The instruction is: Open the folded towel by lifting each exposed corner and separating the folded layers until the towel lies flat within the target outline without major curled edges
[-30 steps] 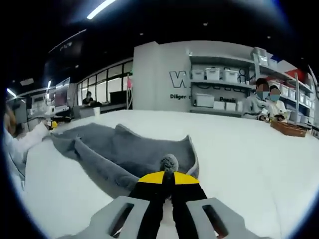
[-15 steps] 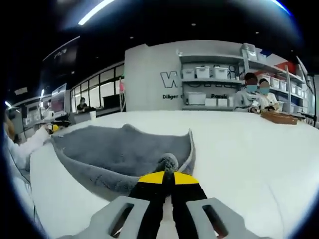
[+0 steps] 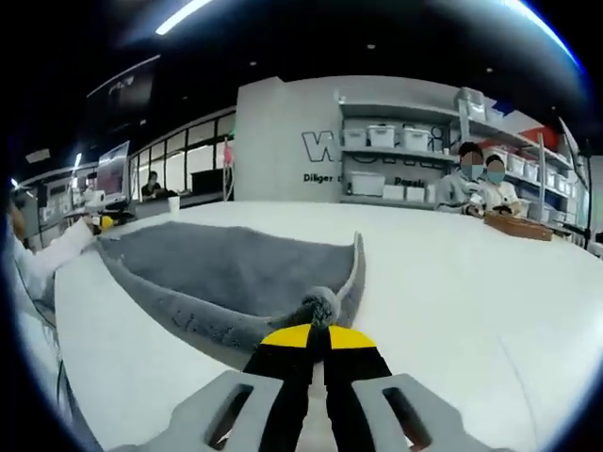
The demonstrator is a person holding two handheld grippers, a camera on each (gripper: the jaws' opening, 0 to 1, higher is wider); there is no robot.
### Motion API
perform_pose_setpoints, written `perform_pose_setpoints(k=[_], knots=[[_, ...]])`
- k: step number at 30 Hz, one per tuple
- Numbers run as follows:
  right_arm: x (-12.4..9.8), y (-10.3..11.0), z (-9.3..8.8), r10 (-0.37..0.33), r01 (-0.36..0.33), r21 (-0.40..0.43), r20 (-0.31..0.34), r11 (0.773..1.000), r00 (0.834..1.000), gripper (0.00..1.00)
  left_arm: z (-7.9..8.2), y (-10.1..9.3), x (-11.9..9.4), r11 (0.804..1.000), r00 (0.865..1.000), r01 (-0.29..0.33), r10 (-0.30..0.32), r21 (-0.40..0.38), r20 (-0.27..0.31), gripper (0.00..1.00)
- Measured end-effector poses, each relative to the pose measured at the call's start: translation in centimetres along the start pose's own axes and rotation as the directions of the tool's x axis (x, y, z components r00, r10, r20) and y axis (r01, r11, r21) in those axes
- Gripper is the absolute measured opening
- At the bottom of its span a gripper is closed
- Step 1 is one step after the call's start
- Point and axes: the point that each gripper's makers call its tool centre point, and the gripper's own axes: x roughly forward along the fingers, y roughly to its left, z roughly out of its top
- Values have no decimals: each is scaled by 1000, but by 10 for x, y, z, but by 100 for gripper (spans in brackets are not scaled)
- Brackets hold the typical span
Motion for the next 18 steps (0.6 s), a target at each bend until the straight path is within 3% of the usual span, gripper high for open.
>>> perform_pose_setpoints(k=[9,18], knots=[[-12,-3,-9,-8,7,32,17,999,1000,0,0,0,0,1000,1000,4,-4,-2,-2,100],[-30,-5,19,-78,84,-62,94,995,992,3,-1,-1,0,1000,1000,5,-5,-7,-6,100]])
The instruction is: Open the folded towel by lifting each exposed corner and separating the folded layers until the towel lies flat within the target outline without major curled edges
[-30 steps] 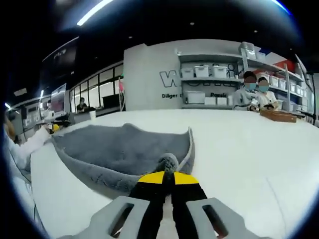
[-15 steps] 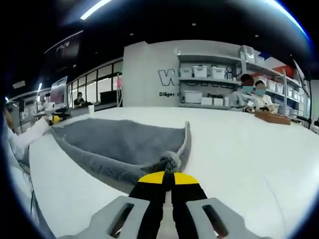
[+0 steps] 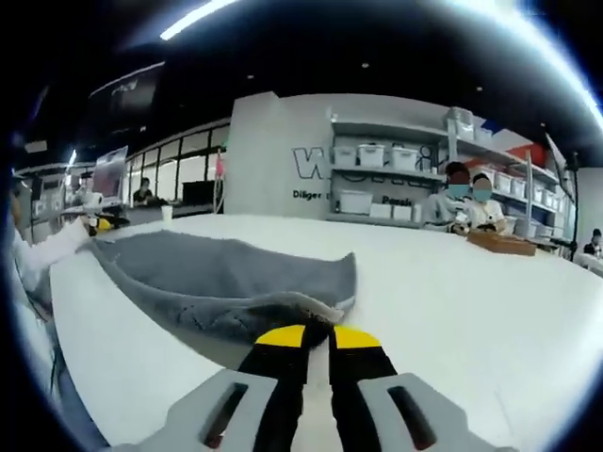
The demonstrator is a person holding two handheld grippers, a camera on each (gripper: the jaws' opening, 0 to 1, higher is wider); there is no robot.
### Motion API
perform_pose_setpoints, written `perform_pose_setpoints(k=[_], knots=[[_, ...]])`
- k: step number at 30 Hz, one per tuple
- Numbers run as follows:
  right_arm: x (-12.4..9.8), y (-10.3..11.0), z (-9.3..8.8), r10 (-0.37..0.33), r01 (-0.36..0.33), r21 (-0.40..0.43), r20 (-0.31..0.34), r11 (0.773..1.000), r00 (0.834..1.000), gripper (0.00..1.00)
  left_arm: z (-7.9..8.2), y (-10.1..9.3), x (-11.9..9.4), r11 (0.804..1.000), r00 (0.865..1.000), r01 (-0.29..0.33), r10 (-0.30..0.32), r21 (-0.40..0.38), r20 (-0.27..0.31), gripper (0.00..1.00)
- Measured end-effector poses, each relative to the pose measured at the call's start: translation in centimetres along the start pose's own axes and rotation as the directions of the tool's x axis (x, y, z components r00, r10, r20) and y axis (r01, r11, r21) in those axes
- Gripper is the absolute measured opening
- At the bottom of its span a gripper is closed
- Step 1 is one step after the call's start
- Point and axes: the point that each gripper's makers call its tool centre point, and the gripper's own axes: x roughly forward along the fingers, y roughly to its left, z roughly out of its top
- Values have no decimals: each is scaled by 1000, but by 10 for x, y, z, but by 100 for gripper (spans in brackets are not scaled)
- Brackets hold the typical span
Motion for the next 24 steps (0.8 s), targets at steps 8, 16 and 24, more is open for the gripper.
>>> perform_pose_setpoints(k=[8,16,24], knots=[[-21,-14,42,-91,84,54,145,995,985,20,2,0,-1,1000,1000,-2,2,2,4,100],[-15,7,64,-56,53,25,148,998,987,40,1,-2,-1,1000,1000,-2,1,4,3,100],[3,39,69,32,-32,0,99,999,995,63,2,-1,-2,1000,1000,-3,3,3,5,100]])
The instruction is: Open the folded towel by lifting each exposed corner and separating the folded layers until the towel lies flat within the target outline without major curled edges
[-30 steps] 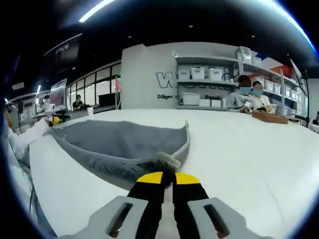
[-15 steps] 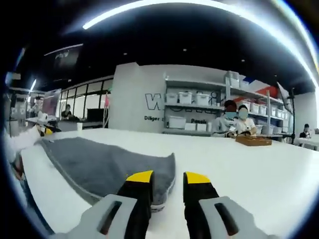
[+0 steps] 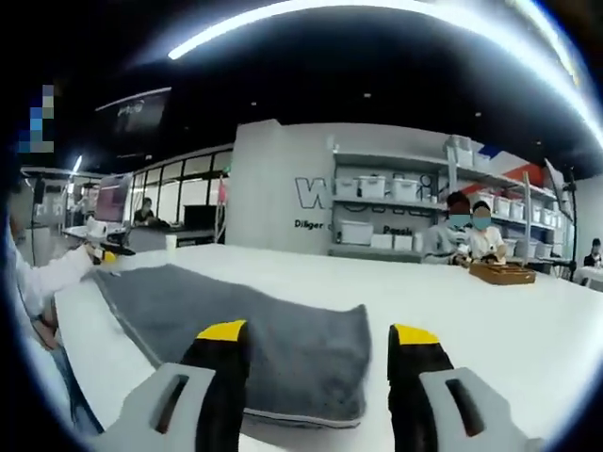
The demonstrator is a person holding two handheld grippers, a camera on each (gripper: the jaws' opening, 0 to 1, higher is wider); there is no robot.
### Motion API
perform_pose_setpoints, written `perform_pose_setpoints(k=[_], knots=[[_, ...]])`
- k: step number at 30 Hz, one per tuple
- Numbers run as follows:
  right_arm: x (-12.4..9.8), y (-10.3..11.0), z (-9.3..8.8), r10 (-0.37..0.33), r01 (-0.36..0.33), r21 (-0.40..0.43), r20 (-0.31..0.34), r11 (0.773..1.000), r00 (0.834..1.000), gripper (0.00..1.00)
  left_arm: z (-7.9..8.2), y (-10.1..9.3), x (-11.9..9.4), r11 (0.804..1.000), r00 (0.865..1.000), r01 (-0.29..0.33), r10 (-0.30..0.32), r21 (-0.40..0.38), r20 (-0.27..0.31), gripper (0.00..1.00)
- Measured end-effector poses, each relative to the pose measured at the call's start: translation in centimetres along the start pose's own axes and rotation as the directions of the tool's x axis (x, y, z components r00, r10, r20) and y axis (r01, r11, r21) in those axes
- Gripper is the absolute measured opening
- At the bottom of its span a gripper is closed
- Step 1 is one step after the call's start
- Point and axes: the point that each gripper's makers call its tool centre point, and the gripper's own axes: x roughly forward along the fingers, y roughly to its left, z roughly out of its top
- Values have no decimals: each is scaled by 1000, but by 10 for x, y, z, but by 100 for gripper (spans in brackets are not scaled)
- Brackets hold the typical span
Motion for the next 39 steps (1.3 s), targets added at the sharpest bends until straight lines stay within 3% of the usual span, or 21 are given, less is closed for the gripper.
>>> perform_pose_setpoints(k=[7,15,24,32,39], knots=[[13,26,-5,64,-70,-67,-87,995,994,79,1,1,0,1000,1000,1,-1,2,0,100],[23,52,-6,129,-144,-94,-144,985,981,96,1,0,0,1000,1000,1,-1,2,2,100],[34,69,-5,194,-213,-101,-178,972,965,99,3,2,0,1000,1000,3,-3,2,4,100],[65,63,23,244,-264,-104,-178,959,953,99,3,0,0,1000,1000,5,-5,4,4,100],[110,36,36,264,-288,-89,-212,954,941,99,3,1,-1,1000,1000,-1,1,5,4,100]])
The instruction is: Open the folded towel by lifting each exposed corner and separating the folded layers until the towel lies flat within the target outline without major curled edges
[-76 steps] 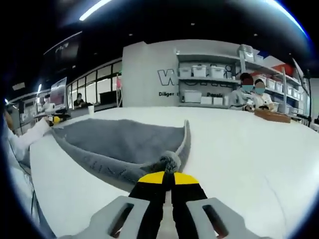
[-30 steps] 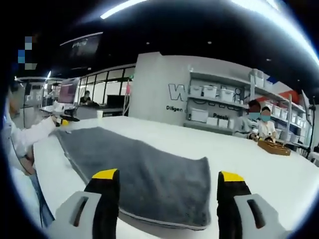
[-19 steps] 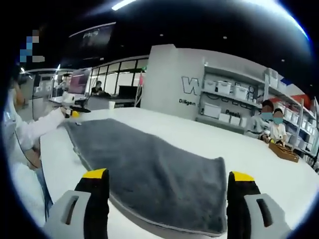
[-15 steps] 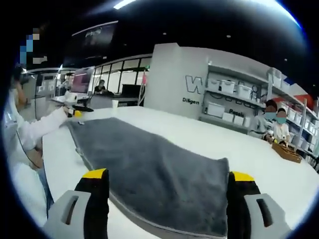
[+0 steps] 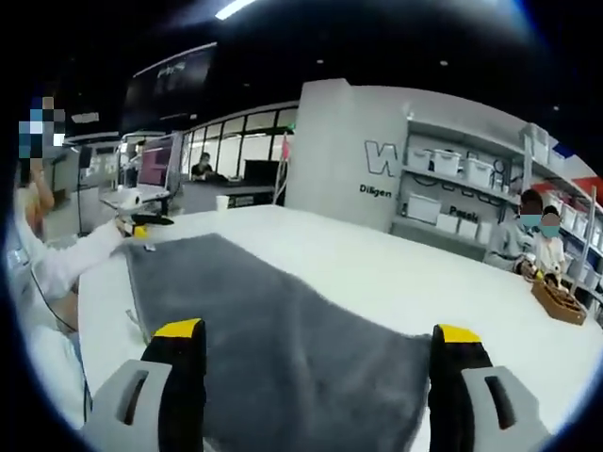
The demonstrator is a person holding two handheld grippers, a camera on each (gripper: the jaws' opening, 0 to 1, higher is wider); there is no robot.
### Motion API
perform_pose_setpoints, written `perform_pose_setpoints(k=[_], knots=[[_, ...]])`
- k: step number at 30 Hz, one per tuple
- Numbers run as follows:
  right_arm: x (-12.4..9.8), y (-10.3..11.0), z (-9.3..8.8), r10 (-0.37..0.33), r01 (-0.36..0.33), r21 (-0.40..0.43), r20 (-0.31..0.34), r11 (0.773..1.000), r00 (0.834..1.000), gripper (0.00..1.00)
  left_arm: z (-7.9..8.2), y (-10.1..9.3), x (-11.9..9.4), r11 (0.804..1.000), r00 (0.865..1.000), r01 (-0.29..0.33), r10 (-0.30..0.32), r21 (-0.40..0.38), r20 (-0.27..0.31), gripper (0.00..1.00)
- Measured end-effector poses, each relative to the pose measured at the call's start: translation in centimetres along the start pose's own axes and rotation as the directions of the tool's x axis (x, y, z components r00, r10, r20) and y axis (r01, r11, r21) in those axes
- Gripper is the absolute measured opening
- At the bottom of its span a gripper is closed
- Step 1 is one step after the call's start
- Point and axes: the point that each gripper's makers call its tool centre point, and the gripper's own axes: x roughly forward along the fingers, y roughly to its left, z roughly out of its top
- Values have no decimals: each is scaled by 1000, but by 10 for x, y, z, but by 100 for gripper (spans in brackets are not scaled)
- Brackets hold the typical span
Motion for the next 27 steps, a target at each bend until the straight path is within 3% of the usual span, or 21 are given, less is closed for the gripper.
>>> perform_pose_setpoints(k=[9,14,21,27], knots=[[36,-56,-8,-34,35,4,-89,999,995,98,1,4,-1,1000,1000,-8,8,3,1,100],[55,-82,-26,-64,74,67,-129,995,990,96,1,4,-2,1000,1000,-10,10,3,2,100],[76,-117,-60,-128,153,109,-210,982,969,94,1,5,-1,1000,1000,-12,12,2,-1,100],[89,-145,-80,-200,239,130,-258,962,945,87,0,4,-1,1000,1000,-12,12,4,-2,100]])
